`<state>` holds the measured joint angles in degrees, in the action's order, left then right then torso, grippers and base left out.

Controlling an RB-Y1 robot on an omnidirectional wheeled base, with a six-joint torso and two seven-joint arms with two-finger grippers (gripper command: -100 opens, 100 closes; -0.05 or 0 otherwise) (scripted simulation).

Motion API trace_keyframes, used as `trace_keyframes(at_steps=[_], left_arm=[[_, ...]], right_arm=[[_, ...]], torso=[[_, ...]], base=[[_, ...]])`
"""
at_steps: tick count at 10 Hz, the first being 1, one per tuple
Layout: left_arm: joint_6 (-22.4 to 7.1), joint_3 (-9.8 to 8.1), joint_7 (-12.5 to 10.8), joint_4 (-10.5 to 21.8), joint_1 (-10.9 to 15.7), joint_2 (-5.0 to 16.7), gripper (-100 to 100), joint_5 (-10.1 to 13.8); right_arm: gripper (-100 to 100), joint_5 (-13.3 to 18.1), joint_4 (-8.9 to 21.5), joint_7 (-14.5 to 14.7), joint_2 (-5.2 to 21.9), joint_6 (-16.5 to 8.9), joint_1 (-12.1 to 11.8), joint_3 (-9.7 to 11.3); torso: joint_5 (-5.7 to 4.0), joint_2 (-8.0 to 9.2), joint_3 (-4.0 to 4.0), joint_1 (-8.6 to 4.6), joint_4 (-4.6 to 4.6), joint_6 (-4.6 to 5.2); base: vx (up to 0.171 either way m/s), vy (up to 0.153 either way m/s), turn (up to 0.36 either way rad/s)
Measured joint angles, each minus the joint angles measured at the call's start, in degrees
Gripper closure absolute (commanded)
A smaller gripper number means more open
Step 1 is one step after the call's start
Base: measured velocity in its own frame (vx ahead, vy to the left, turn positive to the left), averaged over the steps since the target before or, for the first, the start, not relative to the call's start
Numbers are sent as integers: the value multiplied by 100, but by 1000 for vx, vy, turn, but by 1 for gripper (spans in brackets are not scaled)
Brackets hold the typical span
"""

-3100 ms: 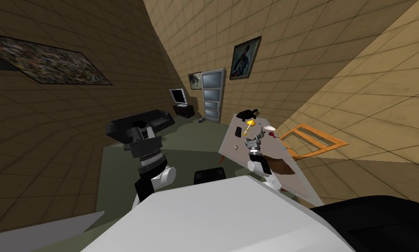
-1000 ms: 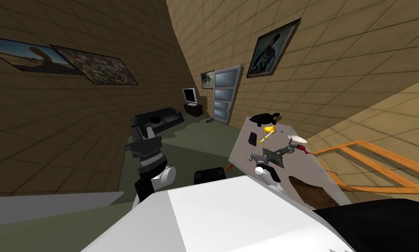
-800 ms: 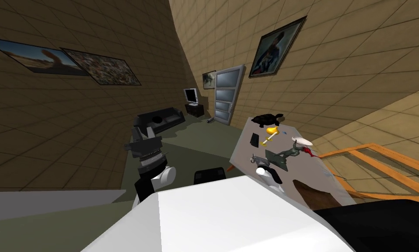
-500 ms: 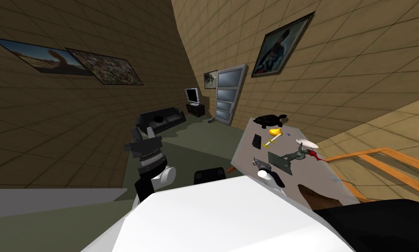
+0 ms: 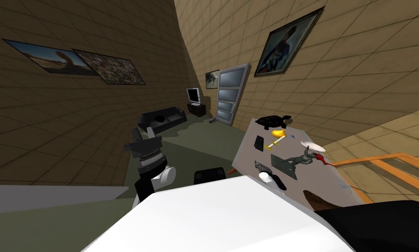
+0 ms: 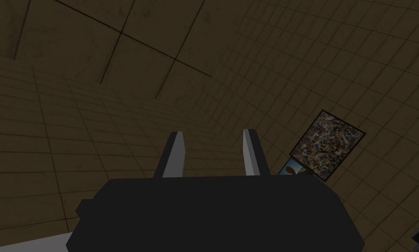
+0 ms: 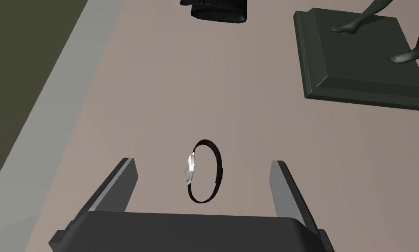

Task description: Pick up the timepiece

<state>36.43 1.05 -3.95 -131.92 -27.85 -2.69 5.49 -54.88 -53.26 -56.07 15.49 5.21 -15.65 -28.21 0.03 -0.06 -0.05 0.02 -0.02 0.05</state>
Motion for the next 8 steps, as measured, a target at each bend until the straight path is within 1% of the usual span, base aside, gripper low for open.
trace_keyframes(at_steps=[1, 2, 3, 4, 5, 6, 7, 8], left_arm=[[0, 0, 0, 0, 0, 0, 0, 0], [0, 0, 0, 0, 0, 0, 0, 0], [0, 0, 0, 0, 0, 0, 0, 0], [0, 0, 0, 0, 0, 0, 0, 0], [0, 0, 0, 0, 0, 0, 0, 0], [0, 0, 0, 0, 0, 0, 0, 0], [0, 0, 0, 0, 0, 0, 0, 0], [0, 0, 0, 0, 0, 0, 0, 0]], right_arm=[[-100, -99, 136, -57, -3, -102, 30, -80], [-100, -254, 360, -200, 30, -168, 48, -74], [-100, -290, 378, -211, -26, -277, 60, -216], [-100, -375, 493, -242, -25, -382, 89, -294], [-100, -500, 675, -337, 23, -492, 128, -347], [-100, -660, 893, -473, 96, -561, 161, -312], [-100, -721, 959, -532, 55, -689, 152, -455], [-100, -723, 1069, -544, 8, -826, 216, -635]], torso=[[0, -3, -1, -1, 0, -1], [-1, -11, -6, -4, -2, -1], [-1, -8, -5, -3, -2, -1], [-1, -5, -3, -5, -1, -1], [-2, -4, -2, -10, -1, -1], [-3, -4, -2, -12, -1, -1], [-3, -5, -3, -12, -1, 0], [-3, -5, -3, -15, -1, -1]], base=[[76, -20, 80], [59, -19, 41], [48, -23, 50], [47, -35, 60], [48, -40, 52], [56, -42, 47], [50, -52, 30], [37, -41, 34]])
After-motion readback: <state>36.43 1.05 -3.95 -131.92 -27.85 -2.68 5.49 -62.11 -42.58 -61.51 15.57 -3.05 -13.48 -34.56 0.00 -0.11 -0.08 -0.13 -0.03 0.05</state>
